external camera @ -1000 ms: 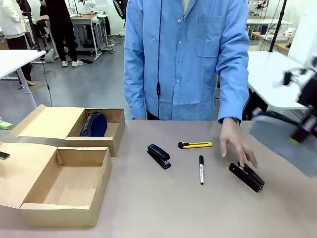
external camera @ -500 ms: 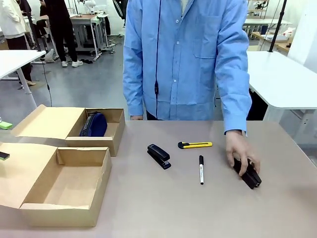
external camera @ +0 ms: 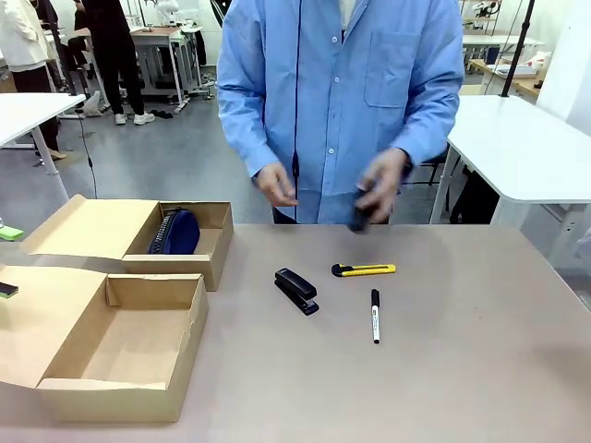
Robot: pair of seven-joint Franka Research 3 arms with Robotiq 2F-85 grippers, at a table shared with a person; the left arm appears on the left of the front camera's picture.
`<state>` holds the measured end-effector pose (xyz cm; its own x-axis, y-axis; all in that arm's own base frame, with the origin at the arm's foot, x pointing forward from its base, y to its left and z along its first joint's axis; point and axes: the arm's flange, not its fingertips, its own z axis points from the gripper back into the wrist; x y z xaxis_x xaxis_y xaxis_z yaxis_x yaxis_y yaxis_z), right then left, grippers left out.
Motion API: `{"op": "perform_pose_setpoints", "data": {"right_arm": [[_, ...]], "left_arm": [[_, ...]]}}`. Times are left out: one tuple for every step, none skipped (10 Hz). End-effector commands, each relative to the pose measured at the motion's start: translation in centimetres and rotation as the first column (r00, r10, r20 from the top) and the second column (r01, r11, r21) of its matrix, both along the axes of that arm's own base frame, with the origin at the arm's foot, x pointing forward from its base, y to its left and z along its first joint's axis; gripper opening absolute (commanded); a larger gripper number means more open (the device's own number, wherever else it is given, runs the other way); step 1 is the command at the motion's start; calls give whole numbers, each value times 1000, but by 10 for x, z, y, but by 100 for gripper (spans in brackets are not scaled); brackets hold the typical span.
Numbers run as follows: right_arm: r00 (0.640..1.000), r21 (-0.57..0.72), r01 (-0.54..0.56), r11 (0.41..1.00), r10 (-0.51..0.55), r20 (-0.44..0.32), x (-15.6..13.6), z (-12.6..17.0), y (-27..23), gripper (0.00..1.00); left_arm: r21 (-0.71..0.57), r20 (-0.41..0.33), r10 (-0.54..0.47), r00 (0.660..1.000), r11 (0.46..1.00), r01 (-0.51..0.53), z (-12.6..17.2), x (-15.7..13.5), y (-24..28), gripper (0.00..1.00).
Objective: Place items inside the box.
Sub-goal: Pick up a Pencil pouch or Stapler and place it inside the Mailer Box closest to the robot.
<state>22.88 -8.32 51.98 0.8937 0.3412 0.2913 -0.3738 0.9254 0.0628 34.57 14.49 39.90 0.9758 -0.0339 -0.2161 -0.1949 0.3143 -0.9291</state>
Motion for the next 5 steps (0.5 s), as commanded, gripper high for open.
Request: {"op": "perform_pose_setpoints", "data": {"right_arm": [[1000,-15,-7,1000,7,18,4,0,-4,7],[1000,-15,-7,1000,7,18,4,0,-4,7],[1000,-15,-7,1000,7,18,4,0,-4,7],[1000,1,-1,1000,1,2,0,0,0,7],[999,-1,-35,999,35,17,7,5,6,7]], "left_arm": [[-1,13,-21,1000,1000,21,1,-6,1,100],[-1,13,-21,1000,1000,21,1,-6,1,100],[-1,13,-21,1000,1000,21,1,-6,1,100],[-1,13,-21,1000,1000,21,1,-6,1,100],[-1,13,-21,1000,1000,21,1,-6,1,100]]}}
